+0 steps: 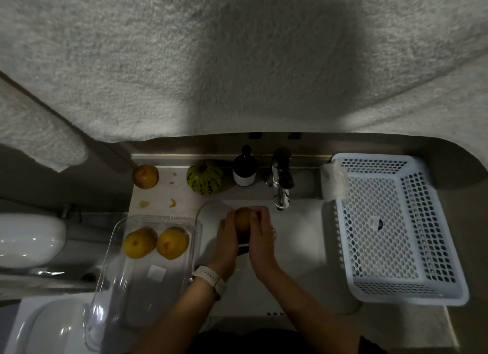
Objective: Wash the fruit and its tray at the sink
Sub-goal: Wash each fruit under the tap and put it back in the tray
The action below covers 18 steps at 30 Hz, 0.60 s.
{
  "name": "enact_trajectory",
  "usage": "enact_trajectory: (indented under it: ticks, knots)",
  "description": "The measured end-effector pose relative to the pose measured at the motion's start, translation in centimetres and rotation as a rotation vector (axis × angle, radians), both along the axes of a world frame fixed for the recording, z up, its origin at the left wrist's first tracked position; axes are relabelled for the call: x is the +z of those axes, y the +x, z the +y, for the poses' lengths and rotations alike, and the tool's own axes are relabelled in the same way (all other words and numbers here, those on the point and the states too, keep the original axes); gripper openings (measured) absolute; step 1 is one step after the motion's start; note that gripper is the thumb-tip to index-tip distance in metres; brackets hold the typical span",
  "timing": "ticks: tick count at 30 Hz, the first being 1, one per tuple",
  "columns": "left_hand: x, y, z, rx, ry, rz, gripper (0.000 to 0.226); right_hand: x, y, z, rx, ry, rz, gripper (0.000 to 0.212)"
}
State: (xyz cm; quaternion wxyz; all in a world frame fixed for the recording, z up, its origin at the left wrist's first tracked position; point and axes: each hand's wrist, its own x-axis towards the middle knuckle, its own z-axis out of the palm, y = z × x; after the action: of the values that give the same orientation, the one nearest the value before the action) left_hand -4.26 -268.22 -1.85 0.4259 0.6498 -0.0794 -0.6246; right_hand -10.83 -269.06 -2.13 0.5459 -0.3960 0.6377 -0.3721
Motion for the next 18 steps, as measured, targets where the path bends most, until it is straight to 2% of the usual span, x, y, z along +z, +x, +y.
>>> enact_trajectory:
  ticks: [2,6,8,11,14,16,18]
  knots:
    - [-0.2,0.3,-0.2,0.015,-0.013,-0.033,0.037,0.0,-0.1,0.2,0.108,-0.1,0.102,0.01]
    - [-0.3,1.6,-0.3,-0.18,-0.322,-0.33,0.028,0.9,-0.4,-0.1,0.205,-0.199,0.144,0.02]
    - [-0.4,1.8,-0.1,-0.28,-0.422,-0.396,0.03,1.7,-0.5,-0.9,0.249,-0.171,0.173,0.027]
    - [-0.7,1.8,0.1,-0.296,-0.426,-0.389,0.028,3.0,-0.3,-2.9,0.344,0.034,0.115,0.03]
    - [-0.9,1.8,0.1,-0.27,-0.426,-0.381,0.025,3.4,-0.6,-4.6,0.353,0.299,-0.056,0.035]
    - [-0.7,1.6,0.1,-0.212,-0.422,-0.377,0.03,3.6,-0.9,-4.4,0.252,0.437,-0.232,0.037]
    - [-0.5,1.1,0.0,-0.108,-0.391,-0.353,0.025,4.2,-0.7,-3.7,0.091,0.555,-0.365,0.032]
